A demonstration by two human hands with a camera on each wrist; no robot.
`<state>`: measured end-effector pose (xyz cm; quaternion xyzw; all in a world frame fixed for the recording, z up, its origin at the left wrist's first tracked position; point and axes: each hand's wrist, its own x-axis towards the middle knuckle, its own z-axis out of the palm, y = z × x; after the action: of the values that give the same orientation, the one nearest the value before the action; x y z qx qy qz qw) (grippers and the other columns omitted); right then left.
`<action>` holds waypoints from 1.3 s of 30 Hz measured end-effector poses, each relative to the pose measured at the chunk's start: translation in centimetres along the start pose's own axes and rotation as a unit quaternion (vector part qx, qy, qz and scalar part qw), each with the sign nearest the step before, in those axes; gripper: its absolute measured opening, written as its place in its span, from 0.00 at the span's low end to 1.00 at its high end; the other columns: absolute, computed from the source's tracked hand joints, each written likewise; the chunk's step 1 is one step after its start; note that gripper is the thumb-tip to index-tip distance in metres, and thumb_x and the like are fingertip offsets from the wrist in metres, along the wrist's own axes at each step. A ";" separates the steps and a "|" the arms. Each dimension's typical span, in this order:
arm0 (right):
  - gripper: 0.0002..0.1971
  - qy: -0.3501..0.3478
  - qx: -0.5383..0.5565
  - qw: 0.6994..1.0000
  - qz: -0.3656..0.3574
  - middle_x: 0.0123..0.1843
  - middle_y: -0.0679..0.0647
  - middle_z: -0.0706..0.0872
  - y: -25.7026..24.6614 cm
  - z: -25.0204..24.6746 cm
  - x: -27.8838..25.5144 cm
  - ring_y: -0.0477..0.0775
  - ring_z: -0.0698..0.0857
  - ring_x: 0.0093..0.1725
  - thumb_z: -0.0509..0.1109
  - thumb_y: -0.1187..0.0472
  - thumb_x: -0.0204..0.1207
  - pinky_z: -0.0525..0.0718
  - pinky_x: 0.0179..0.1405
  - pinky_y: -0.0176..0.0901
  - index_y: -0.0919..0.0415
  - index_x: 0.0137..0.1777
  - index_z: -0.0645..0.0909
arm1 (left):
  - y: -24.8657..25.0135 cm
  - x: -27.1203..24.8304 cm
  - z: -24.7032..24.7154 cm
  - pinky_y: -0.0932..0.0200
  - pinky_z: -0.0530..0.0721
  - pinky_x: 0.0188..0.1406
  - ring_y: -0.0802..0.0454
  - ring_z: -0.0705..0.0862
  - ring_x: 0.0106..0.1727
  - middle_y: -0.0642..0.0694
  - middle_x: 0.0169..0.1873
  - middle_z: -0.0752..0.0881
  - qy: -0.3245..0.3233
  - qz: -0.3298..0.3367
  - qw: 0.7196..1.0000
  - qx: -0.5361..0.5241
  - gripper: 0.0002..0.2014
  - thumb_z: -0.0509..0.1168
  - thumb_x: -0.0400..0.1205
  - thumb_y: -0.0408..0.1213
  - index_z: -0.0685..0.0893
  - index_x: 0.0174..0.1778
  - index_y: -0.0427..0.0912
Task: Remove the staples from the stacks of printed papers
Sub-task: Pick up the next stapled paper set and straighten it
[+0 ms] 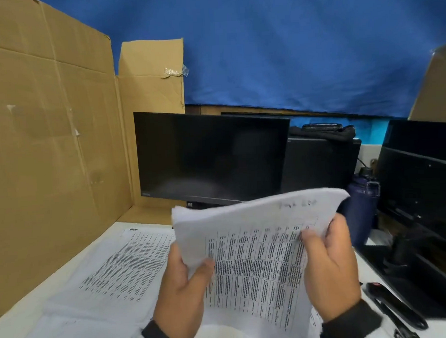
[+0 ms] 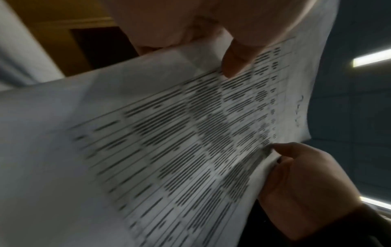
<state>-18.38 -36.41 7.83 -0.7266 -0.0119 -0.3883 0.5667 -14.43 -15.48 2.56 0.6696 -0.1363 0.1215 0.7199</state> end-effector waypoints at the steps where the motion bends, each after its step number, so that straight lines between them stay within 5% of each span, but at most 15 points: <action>1: 0.09 0.001 0.000 1.000 -0.019 0.45 0.39 0.87 -0.6 -0.1 0.6 0.39 0.86 0.44 0.63 0.71 0.84 0.79 0.38 0.27 0.56 0.53 0.76 | 0.8 0.4 0.1 0.60 0.86 0.56 0.60 0.90 0.56 0.51 0.55 0.92 0.004 0.018 1.000 -0.015 0.20 0.73 0.77 0.38 0.81 0.65 0.51; 3: 0.07 0.002 -0.006 0.999 -0.041 0.42 0.40 0.86 -1.5 0.1 1.5 0.39 0.85 0.43 0.63 0.70 0.84 0.78 0.38 0.26 0.56 0.50 0.77 | 2.1 1.2 0.3 0.70 0.86 0.47 0.64 0.91 0.48 0.51 0.47 0.93 0.020 0.039 0.998 -0.047 0.14 0.72 0.80 0.31 0.83 0.61 0.41; 4: 0.08 0.004 -0.010 0.999 -0.047 0.41 0.38 0.86 -1.9 0.3 1.9 0.37 0.85 0.44 0.64 0.68 0.84 0.78 0.39 0.28 0.54 0.49 0.77 | 2.5 1.6 0.5 0.70 0.86 0.49 0.64 0.91 0.51 0.55 0.48 0.94 0.024 0.046 0.998 -0.039 0.11 0.69 0.83 0.30 0.84 0.61 0.44; 6: 0.07 0.006 -0.012 0.998 -0.055 0.45 0.37 0.88 -2.6 0.6 2.4 0.34 0.86 0.47 0.64 0.64 0.85 0.79 0.41 0.30 0.51 0.49 0.77 | 2.8 2.4 0.8 0.58 0.85 0.61 0.59 0.90 0.61 0.61 0.55 0.93 0.031 0.042 0.999 0.002 0.12 0.64 0.88 0.35 0.85 0.62 0.57; 8: 0.07 0.000 -0.023 0.997 -0.072 0.47 0.38 0.88 -3.1 0.9 2.7 0.32 0.86 0.48 0.63 0.63 0.86 0.79 0.40 0.23 0.50 0.50 0.77 | 3.0 3.0 0.9 0.42 0.83 0.69 0.54 0.89 0.65 0.59 0.59 0.92 0.043 0.032 0.999 -0.006 0.14 0.63 0.87 0.40 0.84 0.65 0.60; 10: 0.06 -0.003 -0.028 0.996 -0.086 0.47 0.38 0.88 -3.4 1.1 2.7 0.31 0.85 0.48 0.63 0.64 0.86 0.78 0.39 0.20 0.51 0.51 0.77 | 3.2 3.4 1.0 0.37 0.82 0.71 0.52 0.89 0.66 0.57 0.61 0.92 0.046 0.029 0.998 -0.020 0.17 0.63 0.83 0.43 0.84 0.67 0.60; 16: 0.07 -0.042 -0.029 0.998 -0.041 0.48 0.35 0.89 -1.6 1.2 1.1 0.31 0.85 0.50 0.65 0.64 0.85 0.80 0.40 0.25 0.49 0.53 0.77 | 2.0 2.2 1.0 0.45 0.88 0.59 0.52 0.92 0.57 0.56 0.52 0.94 0.059 -0.019 0.998 0.002 0.11 0.65 0.88 0.39 0.86 0.62 0.58; 21: 0.08 -0.050 -0.029 0.998 0.014 0.46 0.25 0.86 0.5 0.8 0.8 0.29 0.85 0.47 0.68 0.64 0.83 0.77 0.36 0.19 0.48 0.52 0.77 | -0.3 1.5 0.6 0.40 0.82 0.73 0.54 0.90 0.63 0.58 0.56 0.94 0.045 -0.077 0.996 -0.007 0.13 0.66 0.88 0.35 0.87 0.64 0.56; 25: 0.28 -0.014 0.002 1.000 -0.002 0.53 0.43 0.90 -0.1 0.5 1.7 0.41 0.90 0.52 0.70 0.70 0.80 0.85 0.48 0.34 0.44 0.72 0.67 | -0.2 1.7 0.3 0.35 0.81 0.74 0.51 0.90 0.64 0.56 0.58 0.94 0.022 -0.088 0.996 -0.015 0.12 0.69 0.85 0.41 0.88 0.64 0.55; 28: 0.51 -0.025 -0.040 0.995 -0.089 0.62 0.40 0.83 -1.3 -0.1 2.8 0.45 0.88 0.59 0.71 0.71 0.79 0.84 0.60 0.47 0.30 0.85 0.43 | 0.1 1.9 0.1 0.34 0.81 0.73 0.50 0.90 0.63 0.55 0.58 0.94 0.009 -0.092 0.995 -0.020 0.19 0.69 0.77 0.48 0.88 0.64 0.54; 30: 0.47 -0.069 -0.120 0.980 -0.143 0.67 0.30 0.75 -2.0 -0.7 3.6 0.32 0.78 0.67 0.70 0.66 0.81 0.76 0.67 0.34 0.31 0.86 0.45 | 0.1 1.9 0.0 0.35 0.80 0.74 0.49 0.91 0.63 0.54 0.58 0.94 0.003 -0.099 0.995 -0.025 0.15 0.71 0.80 0.42 0.89 0.64 0.51; 32: 0.38 -0.097 -0.179 0.965 -0.163 0.66 0.34 0.73 -2.1 -1.0 4.2 0.23 0.71 0.66 0.69 0.62 0.82 0.70 0.60 0.18 0.37 0.86 0.56 | 0.0 2.0 -0.2 0.35 0.80 0.74 0.49 0.91 0.63 0.53 0.57 0.94 -0.005 -0.108 0.994 -0.030 0.13 0.72 0.83 0.36 0.89 0.64 0.50; 34: 0.33 -0.098 -0.179 0.965 -0.163 0.67 0.34 0.72 -2.0 -1.1 4.5 0.18 0.68 0.66 0.68 0.61 0.83 0.67 0.60 0.14 0.43 0.85 0.61 | 0.1 2.1 -0.3 0.36 0.80 0.75 0.50 0.91 0.62 0.52 0.57 0.94 -0.014 -0.108 0.994 -0.028 0.16 0.74 0.78 0.40 0.89 0.62 0.50; 37: 0.28 -0.093 -0.162 0.970 -0.158 0.75 0.40 0.73 -2.0 -0.9 4.7 0.31 0.72 0.73 0.64 0.60 0.84 0.73 0.75 0.37 0.46 0.83 0.64 | 0.3 2.2 -0.1 0.34 0.80 0.74 0.48 0.91 0.62 0.50 0.57 0.94 -0.022 -0.108 0.994 -0.023 0.16 0.72 0.75 0.43 0.92 0.60 0.52; 39: 0.25 -0.088 -0.152 0.972 -0.154 0.75 0.44 0.76 -2.0 -0.9 4.7 0.43 0.76 0.74 0.61 0.56 0.84 0.77 0.75 0.54 0.45 0.81 0.65 | 0.2 2.4 0.0 0.34 0.80 0.74 0.48 0.91 0.63 0.50 0.57 0.94 -0.015 -0.109 0.994 -0.017 0.12 0.73 0.80 0.40 0.93 0.59 0.53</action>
<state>-16.50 -38.40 12.21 -0.8251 -0.1138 -0.4029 0.3795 -12.27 -15.47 3.65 0.6699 -0.0757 0.0298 0.7380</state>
